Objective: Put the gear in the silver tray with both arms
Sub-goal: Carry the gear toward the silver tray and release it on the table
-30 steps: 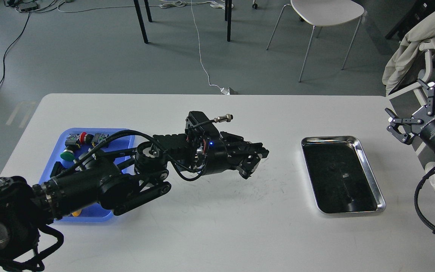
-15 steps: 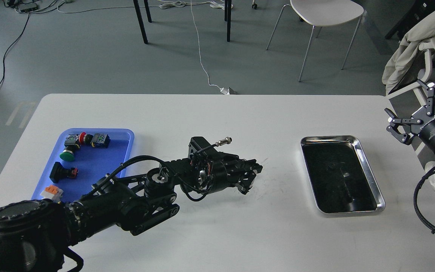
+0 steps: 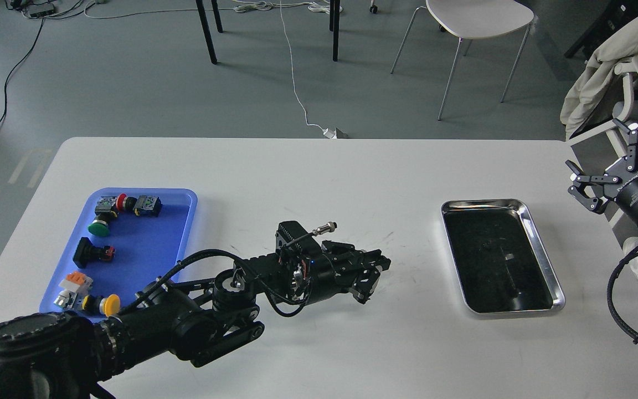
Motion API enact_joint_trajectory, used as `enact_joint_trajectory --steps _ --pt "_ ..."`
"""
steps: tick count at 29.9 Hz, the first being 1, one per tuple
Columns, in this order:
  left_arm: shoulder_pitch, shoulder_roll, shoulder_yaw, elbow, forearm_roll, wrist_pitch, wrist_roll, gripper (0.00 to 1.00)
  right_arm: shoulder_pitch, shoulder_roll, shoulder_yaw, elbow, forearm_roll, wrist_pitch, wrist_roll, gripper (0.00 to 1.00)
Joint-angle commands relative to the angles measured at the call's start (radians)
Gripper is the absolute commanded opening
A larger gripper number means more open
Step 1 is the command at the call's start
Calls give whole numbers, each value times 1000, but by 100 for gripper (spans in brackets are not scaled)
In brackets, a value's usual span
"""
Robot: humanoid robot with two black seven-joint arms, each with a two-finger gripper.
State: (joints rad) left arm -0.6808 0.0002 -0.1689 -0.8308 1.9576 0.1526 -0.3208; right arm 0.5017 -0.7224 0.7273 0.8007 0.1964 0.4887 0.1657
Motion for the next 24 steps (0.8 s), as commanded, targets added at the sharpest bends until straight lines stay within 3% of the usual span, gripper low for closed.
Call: enact_joint_trajectory --steps 1,10,24 --pt "15 0 0 -16 0 1 -6 9 1 0 0 0 0 0 0 99" --pt "63 0 2 -39 -2 -2 -9 15 0 0 0 0 0 0 0 99" --pt "76 0 3 -88 -45 -1 -23 59 3 0 0 2 -2 0 0 99"
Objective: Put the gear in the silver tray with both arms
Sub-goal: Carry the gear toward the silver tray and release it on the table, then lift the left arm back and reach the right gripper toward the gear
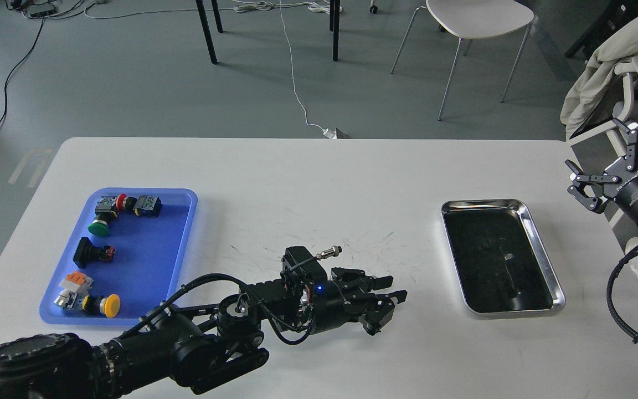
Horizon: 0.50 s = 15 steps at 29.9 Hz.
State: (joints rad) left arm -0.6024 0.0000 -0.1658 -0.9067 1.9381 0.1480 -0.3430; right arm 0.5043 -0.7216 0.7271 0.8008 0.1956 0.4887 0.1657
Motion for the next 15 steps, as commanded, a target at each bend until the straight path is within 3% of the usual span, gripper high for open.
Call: enact_joint_trajectory --steps 1,7,15 --pt "-3 0 0 -20 -40 4 1 62 0 -1 0 1 1 0 0 99" --pt "-57 0 -24 -26 -99 22 1 77 5 -1 0 12 1 0 0 99" --pt "-224 0 -205 17 -318 25 13 85 40 -10 -17 61 -4 0 -2 99"
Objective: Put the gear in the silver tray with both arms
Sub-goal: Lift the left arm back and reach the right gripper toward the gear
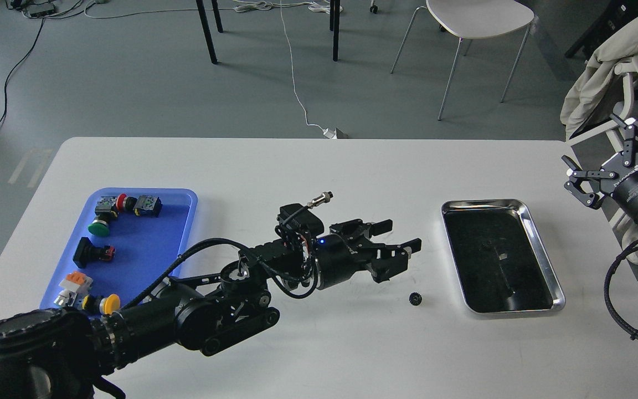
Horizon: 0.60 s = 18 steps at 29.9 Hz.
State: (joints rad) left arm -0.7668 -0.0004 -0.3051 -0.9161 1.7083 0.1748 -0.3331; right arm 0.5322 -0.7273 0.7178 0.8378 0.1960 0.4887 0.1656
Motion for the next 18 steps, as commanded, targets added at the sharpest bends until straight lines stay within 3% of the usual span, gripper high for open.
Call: enact_joint_trajectory --steps 1,8,15,18 --pt "-80 0 -92 46 -139 -1 5 86 14 -7 -9 38 -13 0 -2 99" --pt "-166 0 -181 103 -508 -1 9 95 44 -44 -9 184 -213 0 -12 99" --pt "-167 187 -189 102 -922 6 35 97 107 -87 -14 385 -498 0 -52 99" --pt "-164 249 -187 97 -1100 2 52 97 204 -104 -118 426 -595 0 -69 99"
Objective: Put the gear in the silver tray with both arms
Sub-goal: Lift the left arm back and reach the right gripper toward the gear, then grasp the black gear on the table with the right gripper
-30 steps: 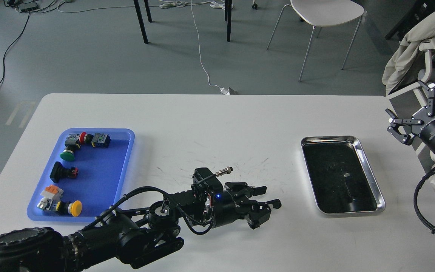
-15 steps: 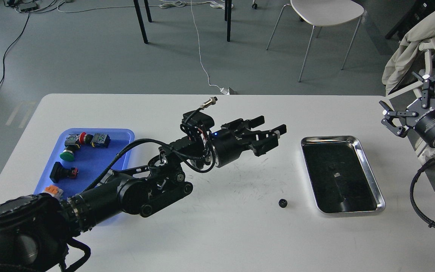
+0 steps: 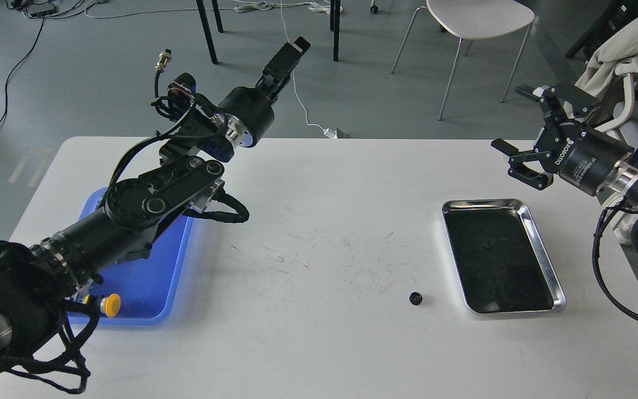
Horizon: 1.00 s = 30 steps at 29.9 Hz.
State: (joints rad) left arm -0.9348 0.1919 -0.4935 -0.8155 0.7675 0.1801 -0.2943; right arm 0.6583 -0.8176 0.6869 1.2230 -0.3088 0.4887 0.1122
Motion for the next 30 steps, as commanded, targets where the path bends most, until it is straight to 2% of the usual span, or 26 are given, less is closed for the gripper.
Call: enact_joint_trajectory --steps 1,4,6,9,12,16,20,30 --pt "5 76 1 -4 -212 -7 17 97 134 -18 -155 44 -110 0 -16 99" --pt "13 133 1 -4 -328 -37 18 97 303 -28 -375 67 -144 0 -16 99" --pt "28 162 1 -2 -384 -92 26 97 409 -28 -513 111 -183 0 -17 99" --pt "45 196 1 -2 -456 -145 59 97 550 -18 -673 173 -281 0 -19 99" --pt "50 215 1 -4 -491 -146 105 97 661 29 -830 188 -367 0 -19 99" --pt "51 218 1 -8 -490 -142 113 97 774 133 -1036 188 -438 0 -22 99" --pt "53 219 1 -8 -490 -139 113 97 837 227 -1171 182 -446 0 -52 99" --pt "70 233 1 -11 -491 -139 106 97 888 391 -1346 142 -467 0 -52 98"
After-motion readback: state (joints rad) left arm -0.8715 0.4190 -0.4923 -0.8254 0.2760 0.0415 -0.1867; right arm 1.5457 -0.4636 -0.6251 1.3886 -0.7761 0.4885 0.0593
